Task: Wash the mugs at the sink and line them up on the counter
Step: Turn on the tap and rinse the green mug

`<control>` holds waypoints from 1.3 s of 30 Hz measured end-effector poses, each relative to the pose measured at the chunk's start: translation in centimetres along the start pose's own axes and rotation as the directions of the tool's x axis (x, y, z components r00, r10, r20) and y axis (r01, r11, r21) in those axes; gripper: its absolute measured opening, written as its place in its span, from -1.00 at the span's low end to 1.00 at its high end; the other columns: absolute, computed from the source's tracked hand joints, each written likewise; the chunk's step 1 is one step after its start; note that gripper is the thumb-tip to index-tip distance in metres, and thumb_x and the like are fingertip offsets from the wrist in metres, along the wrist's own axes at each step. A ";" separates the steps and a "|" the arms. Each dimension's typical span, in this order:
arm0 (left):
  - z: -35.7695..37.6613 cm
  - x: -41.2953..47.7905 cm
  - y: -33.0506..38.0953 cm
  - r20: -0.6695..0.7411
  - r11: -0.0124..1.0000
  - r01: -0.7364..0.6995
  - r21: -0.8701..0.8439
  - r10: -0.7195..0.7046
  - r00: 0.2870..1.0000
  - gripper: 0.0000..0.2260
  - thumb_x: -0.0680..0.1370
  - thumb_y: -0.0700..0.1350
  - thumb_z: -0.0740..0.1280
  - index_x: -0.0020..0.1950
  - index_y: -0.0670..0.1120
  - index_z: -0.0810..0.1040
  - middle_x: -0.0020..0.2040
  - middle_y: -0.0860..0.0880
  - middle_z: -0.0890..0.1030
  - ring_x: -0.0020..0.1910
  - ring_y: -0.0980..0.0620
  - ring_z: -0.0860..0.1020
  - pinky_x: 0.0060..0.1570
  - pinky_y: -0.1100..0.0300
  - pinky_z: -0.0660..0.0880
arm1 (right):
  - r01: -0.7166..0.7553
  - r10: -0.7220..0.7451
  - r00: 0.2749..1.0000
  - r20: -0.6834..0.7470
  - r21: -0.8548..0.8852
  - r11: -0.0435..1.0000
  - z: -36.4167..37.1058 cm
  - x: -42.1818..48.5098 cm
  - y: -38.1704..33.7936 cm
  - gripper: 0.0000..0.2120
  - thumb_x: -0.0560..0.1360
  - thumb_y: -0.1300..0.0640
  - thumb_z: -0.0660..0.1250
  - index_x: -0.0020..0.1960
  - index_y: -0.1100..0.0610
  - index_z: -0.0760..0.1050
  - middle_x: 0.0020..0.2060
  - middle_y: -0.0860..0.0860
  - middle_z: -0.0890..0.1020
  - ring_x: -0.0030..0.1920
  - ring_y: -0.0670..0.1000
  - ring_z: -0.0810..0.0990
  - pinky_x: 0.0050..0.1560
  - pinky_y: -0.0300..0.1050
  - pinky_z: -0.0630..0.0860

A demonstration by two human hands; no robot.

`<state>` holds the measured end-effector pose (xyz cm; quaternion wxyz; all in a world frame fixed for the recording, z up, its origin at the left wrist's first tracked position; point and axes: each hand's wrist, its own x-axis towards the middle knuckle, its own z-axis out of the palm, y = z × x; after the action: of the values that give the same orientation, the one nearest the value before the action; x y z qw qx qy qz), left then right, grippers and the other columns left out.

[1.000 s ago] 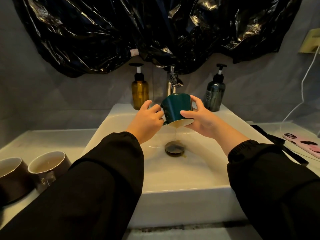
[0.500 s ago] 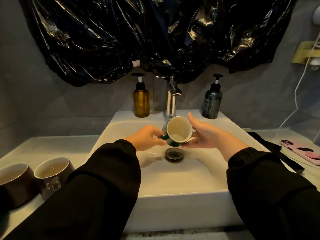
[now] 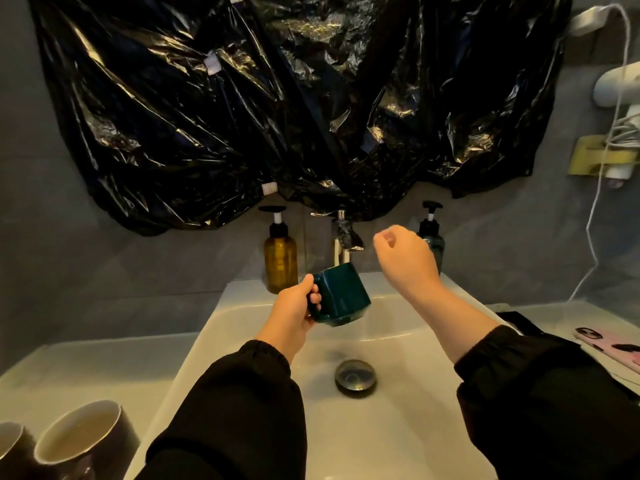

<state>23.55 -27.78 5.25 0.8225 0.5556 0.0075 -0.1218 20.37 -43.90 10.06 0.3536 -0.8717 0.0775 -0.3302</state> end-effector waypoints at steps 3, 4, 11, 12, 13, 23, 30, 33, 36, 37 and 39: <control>-0.2 1.3 0.4 -0.013 0.997 0.014 -0.075 -0.015 1.000 -0.72 0.64 -0.07 0.17 -0.23 -0.14 0.44 -0.42 -0.02 0.36 -0.40 0.09 0.33 -0.28 0.23 0.35 | 0.167 -0.169 0.985 0.024 0.061 0.984 0.8 2.3 -1.7 -0.67 0.60 0.10 0.18 0.34 0.10 0.43 0.26 0.03 0.52 0.23 0.04 0.48 0.17 -0.10 0.40; -0.3 1.7 0.6 -0.018 0.996 0.015 -0.085 -0.017 1.000 -0.73 0.64 -0.07 0.17 -0.23 -0.14 0.45 -0.42 -0.02 0.36 -0.41 0.09 0.32 -0.29 0.24 0.34 | 0.193 -0.197 0.979 0.056 0.070 0.979 1.3 3.0 -2.0 -0.63 0.59 0.11 0.20 0.39 0.09 0.40 0.32 0.02 0.48 0.28 0.02 0.45 0.20 -0.16 0.36; -1.7 3.1 1.2 -0.047 0.994 0.009 -0.108 -0.015 0.999 -0.73 0.64 -0.05 0.16 -0.21 -0.13 0.44 -0.43 -0.01 0.37 -0.41 0.10 0.32 -0.27 0.24 0.34 | 0.260 -0.274 0.945 0.180 0.099 0.961 4.4 6.6 -3.2 -0.57 0.55 0.06 0.31 0.41 -0.01 0.40 0.32 -0.03 0.49 0.31 -0.03 0.43 0.15 -0.28 0.29; -1.8 3.2 1.2 -0.050 0.994 0.010 -0.109 -0.015 0.999 -0.73 0.64 -0.05 0.16 -0.21 -0.13 0.44 -0.42 -0.01 0.37 -0.41 0.10 0.33 -0.27 0.24 0.35 | 0.282 -0.287 0.943 0.166 0.058 0.958 4.8 7.1 -3.3 -0.60 0.53 0.06 0.34 0.36 0.01 0.46 0.27 -0.04 0.53 0.27 -0.03 0.46 0.16 -0.27 0.32; -1.9 3.2 1.1 -0.051 0.994 0.009 -0.111 -0.015 0.999 -0.73 0.64 -0.05 0.16 -0.20 -0.13 0.44 -0.42 -0.01 0.37 -0.40 0.10 0.33 -0.26 0.24 0.35 | 0.306 -0.305 0.941 0.146 0.014 0.952 5.1 7.5 -3.4 -0.65 0.51 0.05 0.37 0.29 0.03 0.53 0.21 -0.05 0.58 0.24 -0.04 0.50 0.18 -0.24 0.36; -1.6 3.0 1.2 -0.023 0.987 0.021 -0.160 -0.025 0.999 -0.76 0.64 -0.05 0.15 -0.14 -0.13 0.45 -0.41 0.00 0.38 -0.42 0.11 0.32 -0.28 0.27 0.36 | 0.369 -0.365 0.929 0.053 -0.110 0.923 5.6 8.9 -3.9 -0.80 0.47 0.05 0.40 0.05 0.09 0.67 0.03 -0.02 0.68 0.11 -0.03 0.59 0.13 -0.22 0.42; -1.4 2.7 1.0 -0.012 0.989 0.051 -0.135 -0.053 0.998 -0.75 0.64 -0.04 0.17 -0.18 -0.12 0.45 -0.42 0.00 0.38 -0.41 0.11 0.33 -0.26 0.25 0.35 | 0.332 -0.329 0.943 0.042 -0.116 0.936 5.5 8.9 -4.1 -0.79 0.56 0.17 0.27 0.12 0.10 0.64 -0.03 -0.06 0.70 0.07 -0.16 0.61 -0.14 -0.56 0.23; -1.3 2.6 1.0 -0.018 0.990 0.062 -0.130 -0.065 0.998 -0.76 0.64 -0.04 0.17 -0.16 -0.12 0.46 -0.41 -0.01 0.39 -0.41 0.10 0.33 -0.27 0.26 0.36 | 0.316 -0.315 0.949 0.023 -0.117 0.942 5.7 9.1 -4.2 -0.78 0.56 0.17 0.28 0.14 0.10 0.63 -0.01 -0.06 0.70 0.11 -0.10 0.59 -0.02 -0.40 0.28; -1.4 2.6 1.0 -0.019 0.988 0.077 -0.131 -0.080 0.997 -0.77 0.63 -0.03 0.17 -0.15 -0.12 0.46 -0.41 -0.01 0.40 -0.41 0.11 0.34 -0.28 0.26 0.37 | 0.314 -0.314 0.949 0.020 -0.128 0.941 5.8 9.3 -4.1 -0.79 0.56 0.16 0.29 0.14 0.10 0.64 0.00 -0.04 0.69 0.12 -0.04 0.59 -0.02 -0.34 0.32; -1.3 2.6 0.9 -0.022 0.989 0.081 -0.127 -0.084 0.996 -0.77 0.63 -0.03 0.17 -0.15 -0.11 0.46 -0.41 -0.01 0.40 -0.41 0.11 0.34 -0.28 0.26 0.37 | 0.313 -0.313 0.950 0.017 -0.132 0.941 5.8 9.3 -4.1 -0.79 0.56 0.15 0.30 0.14 0.09 0.64 0.01 -0.02 0.69 0.11 -0.02 0.60 -0.03 -0.34 0.33; -1.3 2.6 0.9 -0.029 0.990 0.086 -0.114 -0.090 0.995 -0.76 0.63 -0.03 0.17 -0.15 -0.11 0.46 -0.40 -0.01 0.40 -0.41 0.10 0.34 -0.28 0.26 0.37 | 0.303 -0.305 0.952 0.001 -0.129 0.944 5.7 9.4 -4.2 -0.80 0.56 0.13 0.31 0.14 0.10 0.63 0.02 0.00 0.69 0.10 -0.01 0.60 -0.04 -0.34 0.34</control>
<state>26.39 -26.74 5.23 0.8461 0.5094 0.0531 -0.1479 30.74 -41.02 14.71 0.2414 -0.8908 -0.0336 -0.3836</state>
